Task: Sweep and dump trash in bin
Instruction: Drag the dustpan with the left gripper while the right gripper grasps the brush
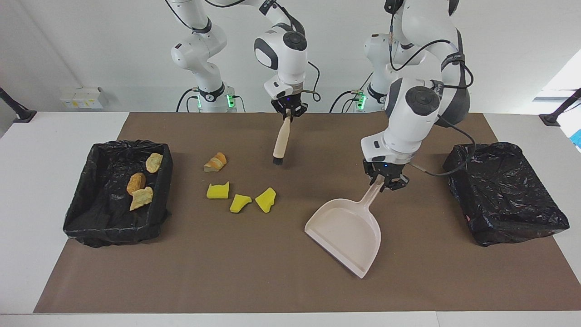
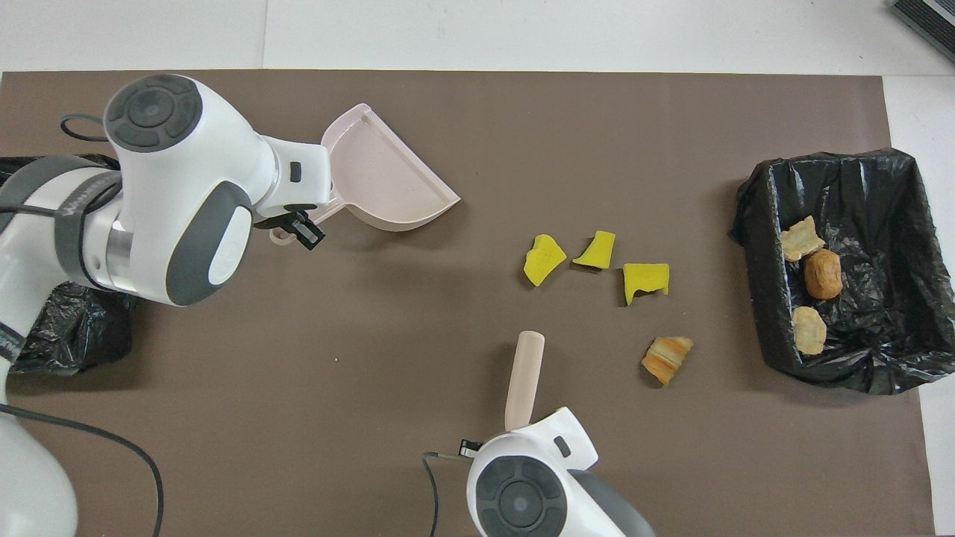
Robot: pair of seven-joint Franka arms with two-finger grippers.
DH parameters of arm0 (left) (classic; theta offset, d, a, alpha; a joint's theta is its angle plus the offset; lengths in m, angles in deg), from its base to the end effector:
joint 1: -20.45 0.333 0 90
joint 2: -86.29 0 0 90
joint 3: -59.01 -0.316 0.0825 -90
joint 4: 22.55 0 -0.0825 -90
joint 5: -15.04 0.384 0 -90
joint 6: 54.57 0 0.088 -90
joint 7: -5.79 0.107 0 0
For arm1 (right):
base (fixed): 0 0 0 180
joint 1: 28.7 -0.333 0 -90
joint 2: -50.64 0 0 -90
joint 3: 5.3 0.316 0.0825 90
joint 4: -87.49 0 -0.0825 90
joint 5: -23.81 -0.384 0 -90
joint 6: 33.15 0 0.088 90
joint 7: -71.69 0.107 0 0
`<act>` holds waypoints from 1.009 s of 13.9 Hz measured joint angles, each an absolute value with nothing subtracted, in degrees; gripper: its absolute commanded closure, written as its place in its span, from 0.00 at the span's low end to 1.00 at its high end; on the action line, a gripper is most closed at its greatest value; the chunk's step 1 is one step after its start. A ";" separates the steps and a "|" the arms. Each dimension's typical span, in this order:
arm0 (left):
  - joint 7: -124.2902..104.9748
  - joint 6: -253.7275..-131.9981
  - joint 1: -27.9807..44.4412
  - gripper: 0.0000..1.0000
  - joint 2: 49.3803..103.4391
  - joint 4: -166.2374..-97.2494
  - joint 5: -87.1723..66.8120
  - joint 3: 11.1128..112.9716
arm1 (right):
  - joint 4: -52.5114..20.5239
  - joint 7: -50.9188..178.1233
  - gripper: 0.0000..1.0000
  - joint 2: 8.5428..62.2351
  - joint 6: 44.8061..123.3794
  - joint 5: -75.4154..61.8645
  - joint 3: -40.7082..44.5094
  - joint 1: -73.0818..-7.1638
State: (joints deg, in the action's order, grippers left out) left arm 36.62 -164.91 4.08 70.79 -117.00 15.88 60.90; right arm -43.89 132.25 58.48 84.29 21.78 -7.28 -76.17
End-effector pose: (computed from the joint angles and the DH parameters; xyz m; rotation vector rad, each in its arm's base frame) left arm 0.6103 -0.1984 0.4557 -2.8500 1.3081 -0.0100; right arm 0.3355 0.3439 0.3981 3.0442 -0.4297 -0.1420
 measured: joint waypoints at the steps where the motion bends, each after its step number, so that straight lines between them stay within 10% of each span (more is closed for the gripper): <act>1: 41.09 -163.77 5.16 1.00 71.25 -117.19 15.98 60.89 | -43.89 130.02 1.00 59.31 83.27 21.82 -7.34 -73.81; 14: 59.56 -178.87 1.98 1.00 80.06 -141.18 16.11 62.42 | -45.40 111.86 1.00 62.52 68.85 30.45 -7.51 -53.85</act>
